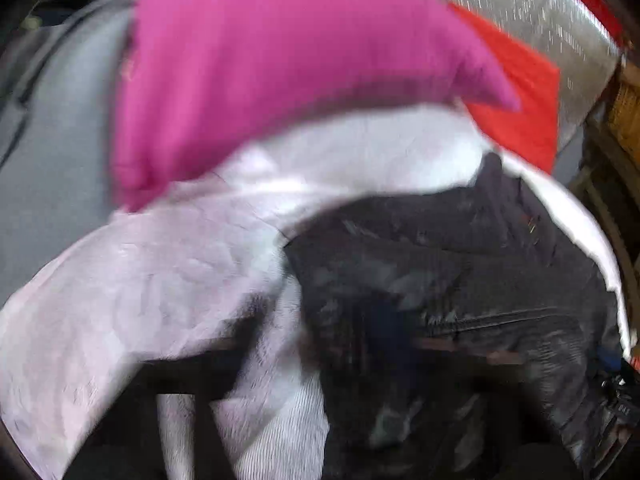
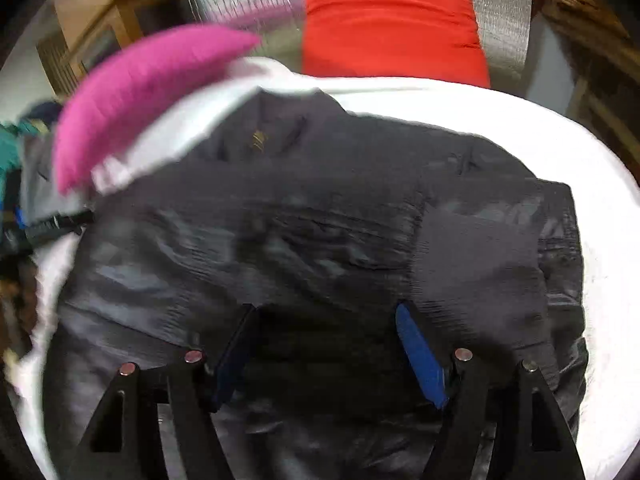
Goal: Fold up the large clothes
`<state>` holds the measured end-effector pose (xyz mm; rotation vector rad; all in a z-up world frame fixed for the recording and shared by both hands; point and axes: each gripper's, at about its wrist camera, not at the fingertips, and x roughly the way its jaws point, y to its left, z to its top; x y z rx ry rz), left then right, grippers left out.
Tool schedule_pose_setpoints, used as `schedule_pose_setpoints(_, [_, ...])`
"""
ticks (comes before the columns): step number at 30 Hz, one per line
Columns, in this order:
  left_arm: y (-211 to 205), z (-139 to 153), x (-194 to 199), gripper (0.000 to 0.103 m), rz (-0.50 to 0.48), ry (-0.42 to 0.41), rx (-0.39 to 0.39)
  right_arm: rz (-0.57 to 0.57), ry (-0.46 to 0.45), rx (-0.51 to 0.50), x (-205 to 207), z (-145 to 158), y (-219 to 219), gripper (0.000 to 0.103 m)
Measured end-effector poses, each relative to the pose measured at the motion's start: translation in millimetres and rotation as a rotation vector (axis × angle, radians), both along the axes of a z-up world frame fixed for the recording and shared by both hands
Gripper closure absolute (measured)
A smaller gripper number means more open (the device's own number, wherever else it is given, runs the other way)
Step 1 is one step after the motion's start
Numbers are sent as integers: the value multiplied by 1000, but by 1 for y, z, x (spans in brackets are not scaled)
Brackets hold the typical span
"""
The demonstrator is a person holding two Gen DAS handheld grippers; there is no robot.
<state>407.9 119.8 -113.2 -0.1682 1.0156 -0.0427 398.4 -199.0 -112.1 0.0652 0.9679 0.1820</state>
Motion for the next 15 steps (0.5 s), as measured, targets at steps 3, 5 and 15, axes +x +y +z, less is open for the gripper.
schedule_pose_setpoints(3, [3, -4, 13, 96, 39, -7, 36, 18, 28, 8, 3, -1, -1, 28])
schedule_pose_setpoints(5, [9, -16, 21, 100, 88, 42, 94, 34, 37, -3, 6, -3, -1, 28])
schedule_pose_setpoints(15, [8, 38, -75, 53, 132, -192, 9, 20, -36, 46, -18, 5, -10, 19])
